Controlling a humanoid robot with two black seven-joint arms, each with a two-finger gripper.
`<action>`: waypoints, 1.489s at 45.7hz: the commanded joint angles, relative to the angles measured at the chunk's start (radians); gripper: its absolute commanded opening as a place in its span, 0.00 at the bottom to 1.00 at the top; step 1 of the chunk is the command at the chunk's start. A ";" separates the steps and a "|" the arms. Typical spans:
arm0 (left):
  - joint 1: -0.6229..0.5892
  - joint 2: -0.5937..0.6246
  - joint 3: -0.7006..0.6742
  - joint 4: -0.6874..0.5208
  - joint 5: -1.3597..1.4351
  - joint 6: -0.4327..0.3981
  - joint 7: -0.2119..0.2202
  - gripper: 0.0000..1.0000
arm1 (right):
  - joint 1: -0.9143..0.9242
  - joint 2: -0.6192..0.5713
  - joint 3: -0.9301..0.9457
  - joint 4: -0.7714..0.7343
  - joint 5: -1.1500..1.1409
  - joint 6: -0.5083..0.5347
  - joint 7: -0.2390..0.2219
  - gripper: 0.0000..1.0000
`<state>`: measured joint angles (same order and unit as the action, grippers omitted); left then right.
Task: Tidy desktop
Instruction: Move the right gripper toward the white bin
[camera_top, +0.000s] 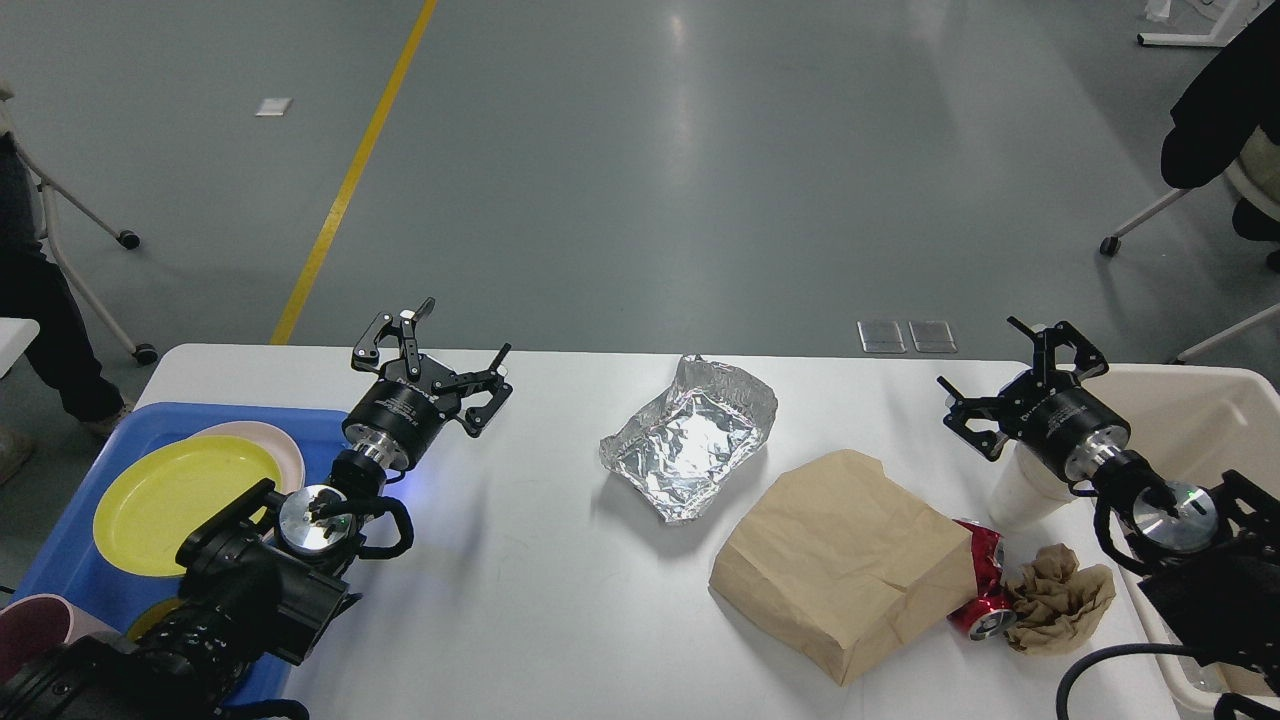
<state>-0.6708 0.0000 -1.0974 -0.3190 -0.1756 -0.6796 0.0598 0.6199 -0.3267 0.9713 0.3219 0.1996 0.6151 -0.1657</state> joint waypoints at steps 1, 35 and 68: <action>0.000 0.000 0.001 0.000 0.001 0.000 0.002 0.97 | -0.005 -0.002 0.000 -0.001 0.000 0.000 0.000 1.00; 0.000 0.000 0.001 0.000 0.001 0.000 0.000 0.97 | 0.031 0.003 -0.005 0.000 -0.002 -0.023 0.009 1.00; 0.000 0.000 0.001 0.000 0.001 0.000 0.000 0.97 | 0.030 -0.422 -0.529 -0.038 -0.031 -0.028 0.006 1.00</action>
<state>-0.6703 0.0001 -1.0968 -0.3191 -0.1754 -0.6796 0.0598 0.6434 -0.6741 0.5130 0.2805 0.1695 0.5855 -0.1596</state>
